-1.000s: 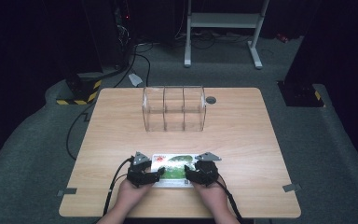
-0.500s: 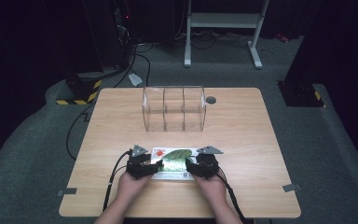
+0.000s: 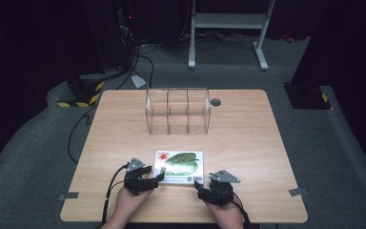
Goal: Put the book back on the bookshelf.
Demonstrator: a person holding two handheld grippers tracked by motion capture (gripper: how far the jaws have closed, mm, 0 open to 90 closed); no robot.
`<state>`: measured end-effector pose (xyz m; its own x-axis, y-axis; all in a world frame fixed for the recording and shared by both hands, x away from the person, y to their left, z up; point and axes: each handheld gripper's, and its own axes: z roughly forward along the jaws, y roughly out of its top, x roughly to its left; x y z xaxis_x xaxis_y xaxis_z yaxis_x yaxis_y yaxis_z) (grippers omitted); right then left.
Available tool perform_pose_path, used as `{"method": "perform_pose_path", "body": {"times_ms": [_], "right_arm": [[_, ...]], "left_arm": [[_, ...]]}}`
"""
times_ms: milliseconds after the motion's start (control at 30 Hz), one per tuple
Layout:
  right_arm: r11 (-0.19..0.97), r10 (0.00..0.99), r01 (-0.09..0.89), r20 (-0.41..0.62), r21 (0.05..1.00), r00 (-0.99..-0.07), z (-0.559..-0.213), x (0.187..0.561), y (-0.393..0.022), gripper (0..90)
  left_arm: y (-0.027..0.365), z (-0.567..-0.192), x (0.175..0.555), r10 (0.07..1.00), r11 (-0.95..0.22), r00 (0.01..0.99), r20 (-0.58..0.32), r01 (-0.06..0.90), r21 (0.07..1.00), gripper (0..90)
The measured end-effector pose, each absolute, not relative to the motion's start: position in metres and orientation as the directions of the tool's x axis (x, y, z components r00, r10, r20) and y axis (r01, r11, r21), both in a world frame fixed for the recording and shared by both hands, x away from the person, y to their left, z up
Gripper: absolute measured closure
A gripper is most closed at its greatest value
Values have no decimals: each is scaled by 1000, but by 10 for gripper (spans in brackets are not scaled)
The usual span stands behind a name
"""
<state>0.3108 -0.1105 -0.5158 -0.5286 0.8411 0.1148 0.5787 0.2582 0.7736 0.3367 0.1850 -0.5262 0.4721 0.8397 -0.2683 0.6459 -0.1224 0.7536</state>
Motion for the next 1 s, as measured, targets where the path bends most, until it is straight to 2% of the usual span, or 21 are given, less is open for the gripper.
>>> {"method": "perform_pose_path", "body": {"times_ms": [500,1000], "right_arm": [[341,823,572,57,746,-565,-524,313,-96,325],[331,824,586,77,739,-562,-524,314,-97,310]], "left_arm": [[179,-527,333,837,-162,496,-229,626,763,317],[182,-523,331,828,-106,483,-283,632,768,324]]}}
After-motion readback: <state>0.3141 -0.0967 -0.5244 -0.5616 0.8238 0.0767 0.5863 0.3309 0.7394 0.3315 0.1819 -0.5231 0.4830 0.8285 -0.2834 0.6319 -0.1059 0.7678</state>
